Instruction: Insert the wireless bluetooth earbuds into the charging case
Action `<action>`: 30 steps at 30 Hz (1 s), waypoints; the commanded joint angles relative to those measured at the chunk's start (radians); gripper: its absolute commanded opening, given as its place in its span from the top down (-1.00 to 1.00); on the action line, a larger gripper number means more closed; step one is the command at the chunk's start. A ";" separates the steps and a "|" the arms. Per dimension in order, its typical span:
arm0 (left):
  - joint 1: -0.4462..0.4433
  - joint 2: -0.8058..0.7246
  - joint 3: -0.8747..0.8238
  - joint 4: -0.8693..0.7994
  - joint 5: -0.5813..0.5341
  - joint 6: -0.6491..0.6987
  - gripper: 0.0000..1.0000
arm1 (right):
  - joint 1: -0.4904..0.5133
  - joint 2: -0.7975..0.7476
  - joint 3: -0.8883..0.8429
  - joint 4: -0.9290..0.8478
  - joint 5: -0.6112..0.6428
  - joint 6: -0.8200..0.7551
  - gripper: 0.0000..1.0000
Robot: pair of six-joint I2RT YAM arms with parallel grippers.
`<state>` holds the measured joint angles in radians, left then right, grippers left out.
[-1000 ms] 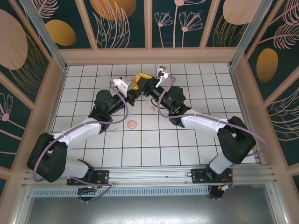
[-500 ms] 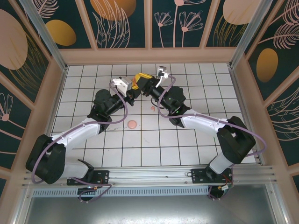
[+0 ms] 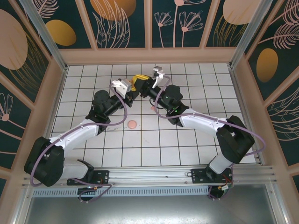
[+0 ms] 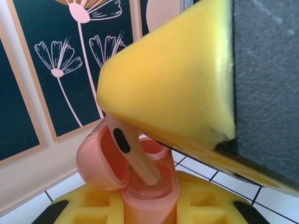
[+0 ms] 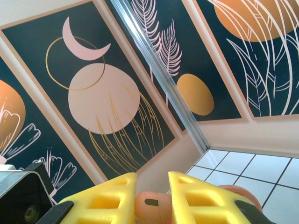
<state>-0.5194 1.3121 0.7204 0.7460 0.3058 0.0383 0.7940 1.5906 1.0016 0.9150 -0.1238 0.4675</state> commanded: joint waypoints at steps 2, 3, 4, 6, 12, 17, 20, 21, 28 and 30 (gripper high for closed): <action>-0.023 -0.069 0.008 0.113 0.151 0.053 1.00 | -0.001 0.028 0.023 -0.133 0.008 -0.050 0.58; -0.023 -0.073 0.008 0.113 0.156 0.059 1.00 | -0.001 0.028 0.028 -0.148 0.004 -0.060 0.58; -0.024 -0.077 0.007 0.113 0.161 0.063 1.00 | -0.003 0.027 0.031 -0.162 0.003 -0.067 0.58; -0.024 -0.082 0.006 0.113 0.164 0.068 1.00 | -0.003 0.025 0.035 -0.182 -0.006 -0.080 0.58; -0.023 -0.093 0.012 0.110 0.168 0.066 1.00 | -0.004 0.012 0.028 -0.226 -0.032 -0.107 0.59; -0.024 -0.095 0.014 0.134 0.171 0.032 1.00 | -0.004 0.001 -0.005 -0.200 -0.038 -0.088 0.60; -0.024 -0.093 0.020 0.138 0.172 0.015 1.00 | -0.004 -0.004 -0.025 -0.165 -0.058 -0.068 0.60; -0.024 -0.091 0.021 0.139 0.173 0.009 1.00 | -0.003 -0.005 -0.027 -0.156 -0.071 -0.063 0.60; -0.024 -0.090 0.028 0.136 0.170 -0.012 1.00 | -0.002 -0.010 -0.044 -0.130 -0.132 -0.056 0.61; -0.023 -0.090 0.030 0.136 0.169 -0.014 1.00 | -0.001 -0.013 -0.051 -0.124 -0.147 -0.055 0.62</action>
<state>-0.5163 1.2762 0.7101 0.7052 0.3706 0.0402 0.7822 1.5639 0.9943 0.8688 -0.1879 0.3954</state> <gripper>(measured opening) 0.202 0.197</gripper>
